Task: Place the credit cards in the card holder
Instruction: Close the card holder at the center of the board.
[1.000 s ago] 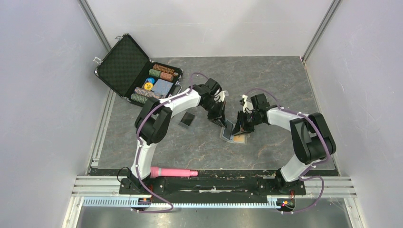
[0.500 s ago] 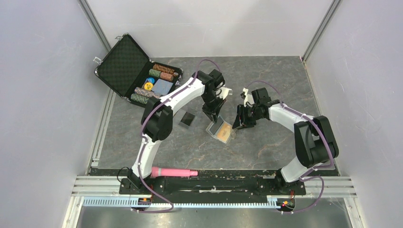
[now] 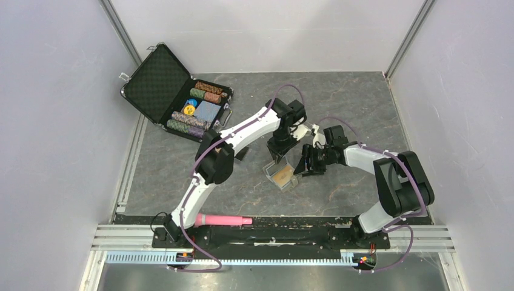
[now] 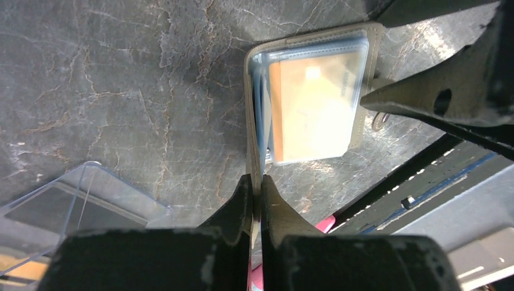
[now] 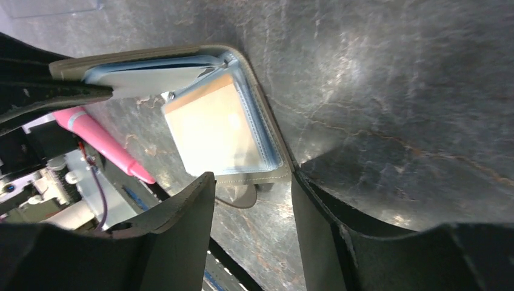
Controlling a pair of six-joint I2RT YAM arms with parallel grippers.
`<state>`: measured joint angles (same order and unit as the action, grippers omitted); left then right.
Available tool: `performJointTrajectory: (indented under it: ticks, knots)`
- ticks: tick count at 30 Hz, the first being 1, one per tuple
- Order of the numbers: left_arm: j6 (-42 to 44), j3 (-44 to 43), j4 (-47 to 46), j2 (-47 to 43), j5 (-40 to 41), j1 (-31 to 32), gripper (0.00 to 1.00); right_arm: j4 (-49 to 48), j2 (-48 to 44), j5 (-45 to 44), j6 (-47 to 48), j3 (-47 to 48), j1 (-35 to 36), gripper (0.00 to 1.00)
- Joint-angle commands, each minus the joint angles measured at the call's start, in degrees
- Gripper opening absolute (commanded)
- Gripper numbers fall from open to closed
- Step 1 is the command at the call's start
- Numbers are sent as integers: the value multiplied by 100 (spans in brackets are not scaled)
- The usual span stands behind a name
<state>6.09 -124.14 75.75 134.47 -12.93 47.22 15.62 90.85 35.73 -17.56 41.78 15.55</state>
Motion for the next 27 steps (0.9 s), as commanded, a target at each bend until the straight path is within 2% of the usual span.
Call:
performJointTrajectory:
  ticks: [1,6,10,13,22,25,27]
  knots:
    - [42,-340,-211,92,578,164,8,-723,-5,457,-456,-470,90,52]
    - [-256,-650,-314,212,716,173,12,-917,-10,791,-793,-575,257,48]
    - [-428,-733,-427,282,257,182,18,-1486,-78,1163,-1345,-815,361,45]
    - [-444,-606,-453,263,102,225,22,-1517,-173,1218,-1455,-829,329,45]
    - [-549,783,-1276,-557,-738,244,35,-1515,-488,1224,-1491,-890,-64,45]
    - [-782,1066,-1462,-748,-930,244,37,-1517,-481,1252,-1491,-917,-120,44]
    - [-858,1207,-1533,-848,-914,244,33,-1518,-523,1220,-1496,-931,-159,43]
